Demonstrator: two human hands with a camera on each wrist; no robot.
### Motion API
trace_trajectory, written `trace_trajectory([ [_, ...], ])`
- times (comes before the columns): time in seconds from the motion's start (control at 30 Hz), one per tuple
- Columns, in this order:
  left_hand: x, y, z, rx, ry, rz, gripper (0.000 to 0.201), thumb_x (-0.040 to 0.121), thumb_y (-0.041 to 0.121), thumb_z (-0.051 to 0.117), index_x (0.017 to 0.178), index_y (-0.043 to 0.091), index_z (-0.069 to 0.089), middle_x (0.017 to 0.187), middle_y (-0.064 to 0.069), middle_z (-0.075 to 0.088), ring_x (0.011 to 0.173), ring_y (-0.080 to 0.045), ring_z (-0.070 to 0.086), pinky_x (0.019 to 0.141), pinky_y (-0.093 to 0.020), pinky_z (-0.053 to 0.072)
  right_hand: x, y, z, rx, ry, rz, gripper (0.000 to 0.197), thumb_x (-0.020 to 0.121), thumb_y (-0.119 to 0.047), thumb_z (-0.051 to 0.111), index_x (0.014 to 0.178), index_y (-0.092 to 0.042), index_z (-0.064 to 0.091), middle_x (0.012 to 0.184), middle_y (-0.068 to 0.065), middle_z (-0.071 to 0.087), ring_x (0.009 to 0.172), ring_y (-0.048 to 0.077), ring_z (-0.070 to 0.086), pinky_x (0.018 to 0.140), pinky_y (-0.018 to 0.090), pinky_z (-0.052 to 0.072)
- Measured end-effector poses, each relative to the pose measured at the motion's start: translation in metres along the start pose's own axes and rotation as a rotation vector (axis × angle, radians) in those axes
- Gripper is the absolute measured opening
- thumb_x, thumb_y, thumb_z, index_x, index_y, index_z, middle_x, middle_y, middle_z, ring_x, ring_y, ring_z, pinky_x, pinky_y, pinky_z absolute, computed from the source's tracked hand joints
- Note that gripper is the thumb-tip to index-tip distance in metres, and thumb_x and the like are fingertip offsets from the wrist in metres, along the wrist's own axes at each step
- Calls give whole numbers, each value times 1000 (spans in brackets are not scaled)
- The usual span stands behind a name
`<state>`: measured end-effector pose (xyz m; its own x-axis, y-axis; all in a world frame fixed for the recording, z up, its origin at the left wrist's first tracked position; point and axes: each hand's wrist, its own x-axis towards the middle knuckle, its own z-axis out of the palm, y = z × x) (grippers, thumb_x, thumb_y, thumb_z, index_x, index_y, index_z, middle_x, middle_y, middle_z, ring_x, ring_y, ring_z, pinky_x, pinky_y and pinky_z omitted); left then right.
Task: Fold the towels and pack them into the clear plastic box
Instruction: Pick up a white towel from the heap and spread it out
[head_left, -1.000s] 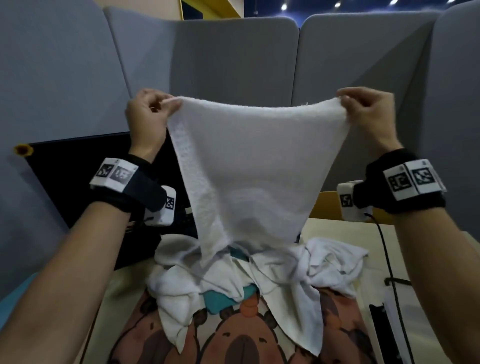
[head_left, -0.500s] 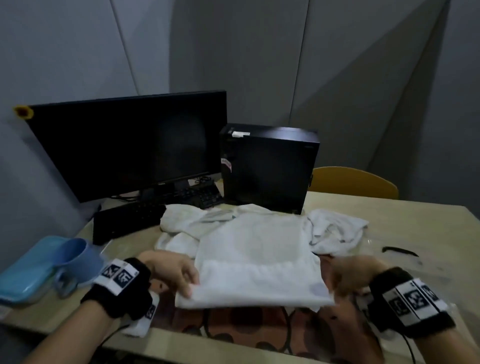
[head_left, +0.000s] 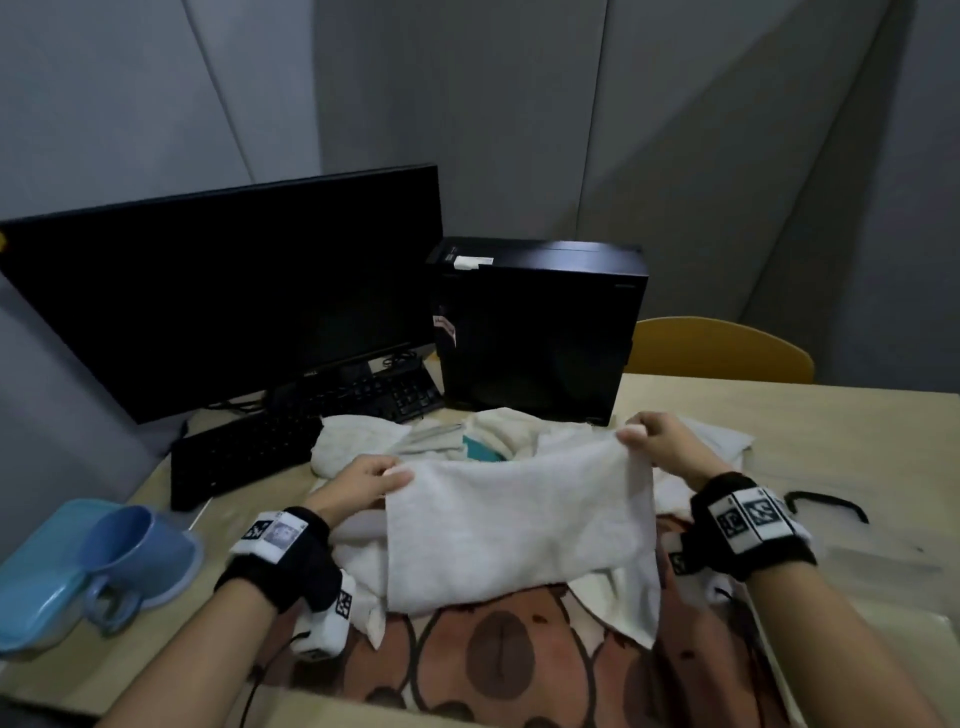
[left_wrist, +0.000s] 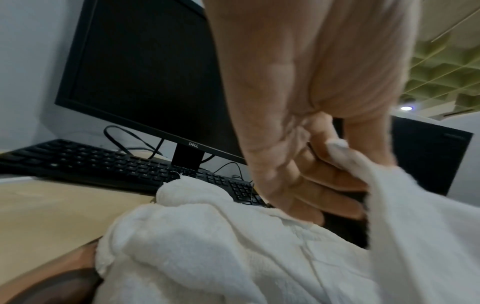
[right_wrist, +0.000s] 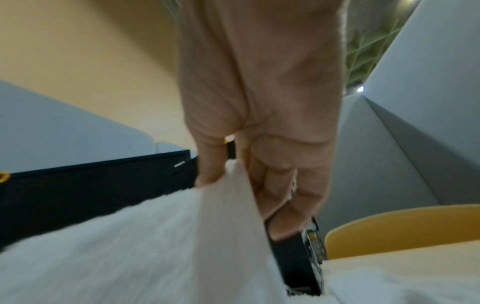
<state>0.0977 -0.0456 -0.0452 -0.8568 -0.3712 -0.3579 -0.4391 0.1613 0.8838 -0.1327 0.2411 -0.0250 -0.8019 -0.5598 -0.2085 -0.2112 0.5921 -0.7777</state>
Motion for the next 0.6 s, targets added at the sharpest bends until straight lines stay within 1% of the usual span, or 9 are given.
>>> trace_trajectory([
  [0.1, 19, 1, 8, -8, 174, 40, 20, 92, 7, 53, 72, 8, 57, 70, -4, 57, 66, -15, 54, 60, -23, 43, 41, 4, 13, 152, 153, 30, 24, 90, -16, 56, 67, -11, 54, 64, 2, 50, 70, 22, 49, 58, 29, 35],
  [0.17, 32, -2, 14, 64, 269, 46, 21, 92, 7, 53, 72, 11, 58, 68, -4, 58, 61, -15, 56, 58, -24, 42, 64, 13, 25, 197, 191, 71, 22, 90, -16, 57, 68, -11, 56, 69, 6, 56, 77, 23, 52, 61, 30, 35],
  [0.23, 43, -5, 19, 217, 328, -13, 5, 91, 10, 55, 92, 9, 60, 75, -5, 58, 66, -18, 58, 61, -23, 45, 83, 27, 42, 196, 176, 148, 14, 89, -18, 57, 87, -6, 63, 87, 13, 62, 87, 26, 57, 70, 28, 38],
  [0.27, 50, -9, 21, 328, 344, -45, 19, 90, 13, 57, 108, 7, 57, 85, -9, 57, 78, -23, 59, 69, -27, 47, 92, 35, 51, 168, 145, 184, 16, 89, -19, 58, 94, -5, 64, 93, 14, 63, 90, 27, 58, 73, 26, 38],
  [0.3, 57, -14, 22, 435, 332, -83, 34, 89, 17, 58, 121, 7, 52, 99, -13, 55, 95, -28, 57, 82, -31, 46, 99, 42, 58, 113, 91, 213, 18, 88, -20, 59, 98, -6, 65, 94, 13, 63, 91, 28, 59, 74, 25, 37],
  [0.37, 64, -13, 27, 511, 323, -125, 45, 89, 23, 57, 131, 14, 43, 127, -13, 42, 122, -30, 42, 103, -38, 36, 108, 49, 64, 2, -5, 244, 19, 86, -20, 63, 101, -9, 66, 93, 9, 59, 90, 24, 56, 75, 22, 36],
  [0.47, 73, 1, 39, 636, 326, -27, 47, 90, 26, 55, 134, 19, 40, 135, -8, 33, 128, -26, 31, 107, -36, 28, 114, 48, 67, -49, -18, 200, 15, 83, -12, 65, 97, -7, 69, 91, 10, 59, 89, 24, 56, 69, 19, 38],
  [0.53, 81, 17, 50, 654, 307, 83, 46, 89, 25, 55, 133, 18, 42, 136, -8, 33, 129, -24, 30, 108, -35, 27, 109, 40, 67, 45, 43, 122, 9, 83, -2, 61, 88, -3, 69, 84, 12, 60, 78, 24, 55, 55, 15, 40],
  [0.6, 86, 36, 62, 607, 230, 196, 46, 88, 24, 57, 132, 18, 42, 136, -7, 32, 132, -22, 28, 111, -35, 27, 98, 24, 63, 197, 32, 28, 15, 81, 3, 61, 72, -8, 66, 76, 11, 57, 69, 20, 51, 54, 16, 39],
])
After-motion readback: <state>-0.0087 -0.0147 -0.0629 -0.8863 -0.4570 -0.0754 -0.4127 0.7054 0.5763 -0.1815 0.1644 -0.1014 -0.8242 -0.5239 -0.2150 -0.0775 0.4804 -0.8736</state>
